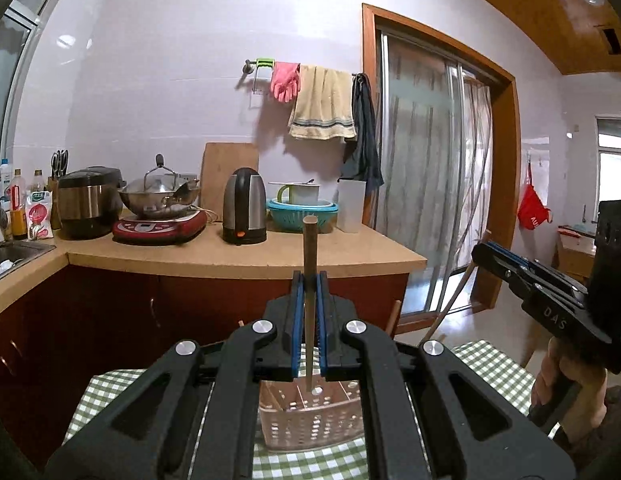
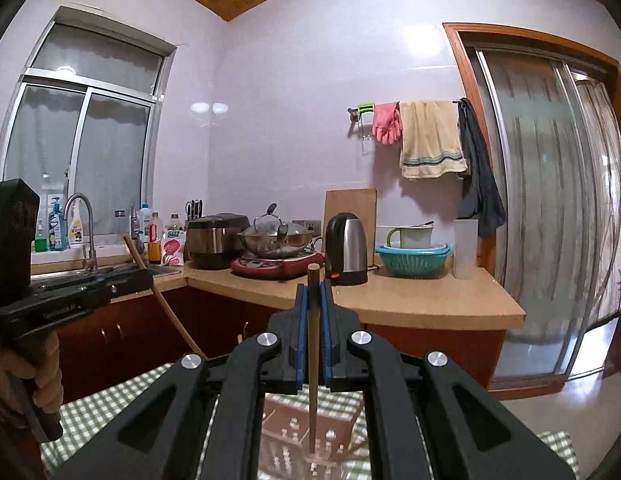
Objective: Organize utensils
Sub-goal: 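Open the left tool over the basket while the right tool releases its chopstick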
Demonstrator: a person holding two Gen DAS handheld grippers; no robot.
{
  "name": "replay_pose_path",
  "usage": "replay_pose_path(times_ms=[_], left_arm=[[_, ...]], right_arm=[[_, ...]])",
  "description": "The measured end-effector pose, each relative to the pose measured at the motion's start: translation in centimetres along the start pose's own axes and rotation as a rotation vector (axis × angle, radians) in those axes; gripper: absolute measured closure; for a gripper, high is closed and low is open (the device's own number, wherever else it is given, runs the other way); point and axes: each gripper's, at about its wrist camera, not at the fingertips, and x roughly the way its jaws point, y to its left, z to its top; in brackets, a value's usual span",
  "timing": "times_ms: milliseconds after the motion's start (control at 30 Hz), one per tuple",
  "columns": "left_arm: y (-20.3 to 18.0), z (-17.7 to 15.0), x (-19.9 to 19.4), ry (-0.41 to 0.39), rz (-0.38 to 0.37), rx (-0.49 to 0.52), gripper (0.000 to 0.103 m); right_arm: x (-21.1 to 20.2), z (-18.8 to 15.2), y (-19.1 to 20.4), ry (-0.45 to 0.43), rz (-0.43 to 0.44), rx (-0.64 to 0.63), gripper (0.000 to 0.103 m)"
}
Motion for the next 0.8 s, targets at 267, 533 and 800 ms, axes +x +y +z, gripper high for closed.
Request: replay_pose_path(times_ms=[267, 533, 800], left_arm=[[0.8, -3.2, 3.9, 0.081, 0.033, 0.025, 0.096], [1.9, -6.6, 7.1, 0.186, 0.023, 0.02, 0.096], [2.2, -7.4, 6.9, 0.176, 0.041, 0.024, 0.083]], right_arm=[[4.3, -2.8, -0.4, 0.055, -0.005, 0.009, 0.096], [7.2, -6.8, -0.5, 0.157, -0.012, 0.034, 0.096], [7.1, -7.7, -0.3, 0.175, -0.026, 0.044, 0.069]])
